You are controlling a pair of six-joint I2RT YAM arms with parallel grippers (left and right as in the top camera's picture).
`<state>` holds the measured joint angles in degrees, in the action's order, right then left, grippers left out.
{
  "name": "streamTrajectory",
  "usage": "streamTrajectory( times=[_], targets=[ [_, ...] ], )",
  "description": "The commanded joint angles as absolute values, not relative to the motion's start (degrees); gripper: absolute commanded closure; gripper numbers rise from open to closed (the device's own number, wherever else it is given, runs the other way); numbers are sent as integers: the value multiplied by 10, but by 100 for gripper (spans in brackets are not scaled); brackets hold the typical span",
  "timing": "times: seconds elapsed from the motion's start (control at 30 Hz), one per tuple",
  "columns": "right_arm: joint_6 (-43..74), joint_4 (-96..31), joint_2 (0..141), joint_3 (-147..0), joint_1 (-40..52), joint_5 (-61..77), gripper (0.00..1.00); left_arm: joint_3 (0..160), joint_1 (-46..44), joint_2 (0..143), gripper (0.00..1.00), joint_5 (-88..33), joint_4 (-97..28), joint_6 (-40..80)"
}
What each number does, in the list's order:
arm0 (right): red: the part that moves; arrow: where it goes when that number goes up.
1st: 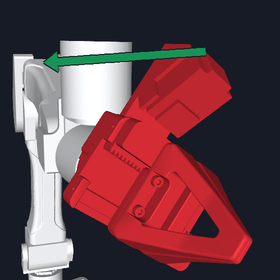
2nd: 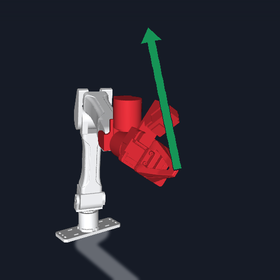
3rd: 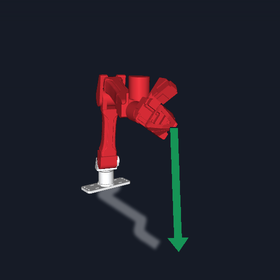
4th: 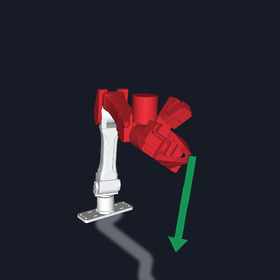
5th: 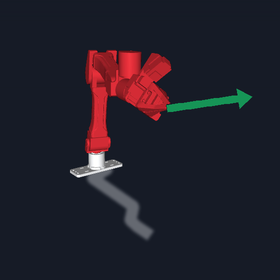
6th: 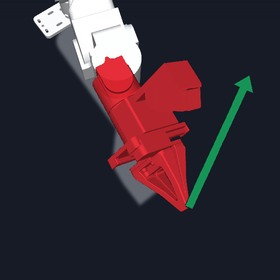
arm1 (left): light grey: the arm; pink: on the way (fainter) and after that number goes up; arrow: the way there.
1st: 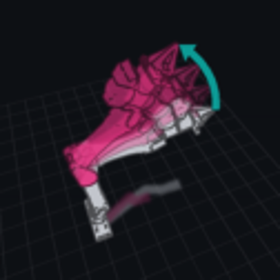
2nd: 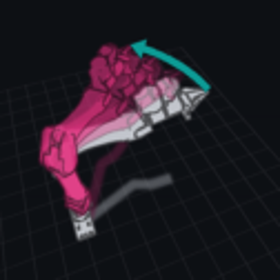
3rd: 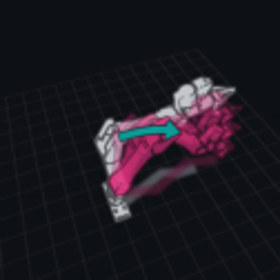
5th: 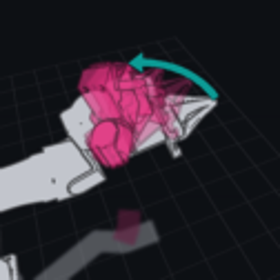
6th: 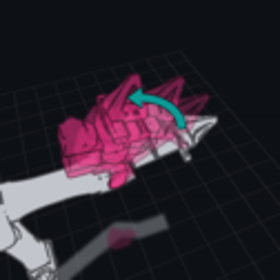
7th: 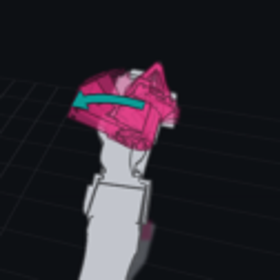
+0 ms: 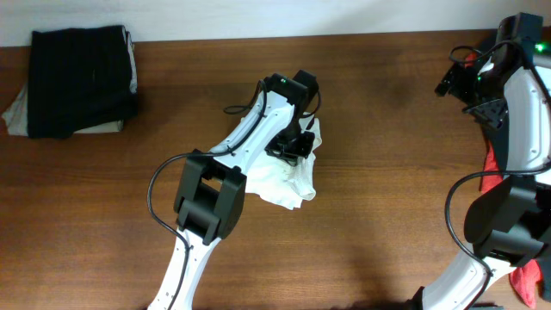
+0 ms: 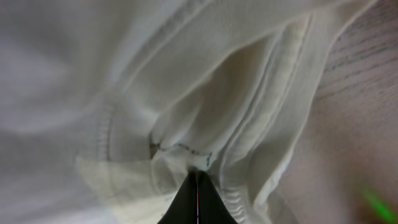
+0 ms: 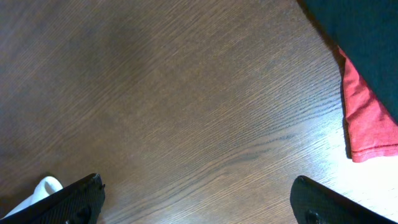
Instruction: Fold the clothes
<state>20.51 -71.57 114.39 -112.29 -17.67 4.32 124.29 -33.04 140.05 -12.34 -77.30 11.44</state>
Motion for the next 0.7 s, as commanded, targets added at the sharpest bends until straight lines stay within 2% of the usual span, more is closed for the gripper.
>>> streamTrajectory(
  times=[0.0, 0.1, 0.17, 0.33, 0.37, 0.43, 0.53, 0.67],
  targets=[
    [199, -716, 1144, -1124, -179, 38, 1, 1229, -338, 1388, 97, -143, -756, 122],
    [199, -716, 1144, -1124, -179, 38, 1, 1229, -348, 1388, 97, -143, -716, 122],
    [199, -716, 1144, -1124, -179, 38, 1, 1229, -359, 1388, 93, -141, -696, 122],
    [199, -716, 1144, -1124, -179, 38, 1, 1229, -365, 1388, 92, -141, -692, 121],
    [199, -716, 1144, -1124, -179, 38, 1, 1229, -365, 1388, 92, -141, -693, 121],
    [199, -716, 1144, -1124, -179, 38, 1, 1245, -364, 1384, 100, -135, -709, 120],
    [199, -716, 1144, -1124, -179, 38, 1, 1272, -364, 1372, 100, -134, -728, 120],
    [199, -716, 1144, -1124, -179, 38, 1, 1275, -366, 1371, 92, -115, -717, 122]
  ],
)
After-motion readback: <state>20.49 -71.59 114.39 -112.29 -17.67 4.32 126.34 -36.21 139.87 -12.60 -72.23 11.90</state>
